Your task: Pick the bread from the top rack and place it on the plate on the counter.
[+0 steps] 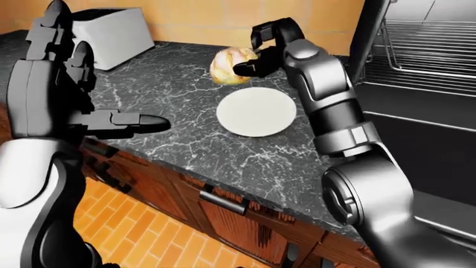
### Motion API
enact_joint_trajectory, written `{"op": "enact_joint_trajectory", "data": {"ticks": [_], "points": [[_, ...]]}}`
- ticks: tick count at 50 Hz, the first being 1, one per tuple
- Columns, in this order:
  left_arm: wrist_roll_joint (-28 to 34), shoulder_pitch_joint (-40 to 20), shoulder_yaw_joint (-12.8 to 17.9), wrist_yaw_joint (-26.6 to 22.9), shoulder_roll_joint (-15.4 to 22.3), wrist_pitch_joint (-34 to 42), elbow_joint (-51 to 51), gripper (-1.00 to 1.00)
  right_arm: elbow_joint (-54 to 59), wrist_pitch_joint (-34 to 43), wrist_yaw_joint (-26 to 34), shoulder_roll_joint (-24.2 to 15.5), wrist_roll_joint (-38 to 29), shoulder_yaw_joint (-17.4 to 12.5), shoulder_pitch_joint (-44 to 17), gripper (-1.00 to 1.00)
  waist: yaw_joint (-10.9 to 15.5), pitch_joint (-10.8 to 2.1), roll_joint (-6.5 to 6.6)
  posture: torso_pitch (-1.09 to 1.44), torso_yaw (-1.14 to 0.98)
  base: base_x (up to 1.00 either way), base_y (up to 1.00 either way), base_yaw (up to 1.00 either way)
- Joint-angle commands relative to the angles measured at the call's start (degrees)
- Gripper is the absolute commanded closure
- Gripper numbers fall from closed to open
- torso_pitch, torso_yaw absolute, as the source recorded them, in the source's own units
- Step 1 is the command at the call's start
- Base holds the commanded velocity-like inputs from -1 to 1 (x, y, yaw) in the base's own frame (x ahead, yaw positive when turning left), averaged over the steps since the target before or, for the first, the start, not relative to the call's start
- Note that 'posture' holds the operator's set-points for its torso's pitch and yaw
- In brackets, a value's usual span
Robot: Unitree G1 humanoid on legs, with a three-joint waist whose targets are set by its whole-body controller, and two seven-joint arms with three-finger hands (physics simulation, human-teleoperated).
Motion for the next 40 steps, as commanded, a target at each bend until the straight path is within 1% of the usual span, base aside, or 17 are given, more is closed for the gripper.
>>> {"op": "enact_joint_trajectory", "data": {"ticks": [1,9,12,23,30,40], "points": [[0.41,-1.31,0.85,0.12,0.74,-1.29,-1.02,-1.00,-0.91,-3.46,-1.72,-0.60,-0.91,-0.29,-2.30,1.00,0.01,-1.61,0.11,0.00,0.59,0.00,0.00,0.00],[0.63,-1.99,0.62,-0.07,0.98,-0.99,-0.79,-1.00,1.18,-4.94,-2.92,-0.67,-2.46,-0.04,-1.17,1.00,0.39,-1.69,0.01,0.00,0.59,0.00,0.00,0.00],[0.57,-2.40,0.49,-0.07,1.03,-0.53,-0.93,-1.00,1.87,-5.38,-3.61,-0.90,-2.68,-0.49,-1.21,1.00,0.41,-1.73,0.03,0.00,0.59,0.00,0.00,0.00],[1.20,-2.81,-0.23,0.03,0.80,-1.11,-0.18,-1.00,3.51,-6.30,-5.43,-1.45,-3.75,-0.67,0.48,1.00,0.64,-1.88,0.00,0.00,0.59,0.00,0.00,0.00],[1.06,-2.36,0.38,-0.38,0.75,-0.73,-0.88,-1.00,4.53,-6.50,-6.04,-1.86,-3.95,-0.95,1.89,1.00,0.67,-1.90,-0.06,0.00,0.59,0.00,0.00,0.00],[1.96,-3.00,-0.85,-0.27,0.51,-0.92,-0.22,-1.00,4.19,-6.25,-6.13,-2.42,-4.08,-1.06,3.57,1.00,0.87,-1.94,-0.20,0.00,0.59,0.00,0.00,0.00]]}}
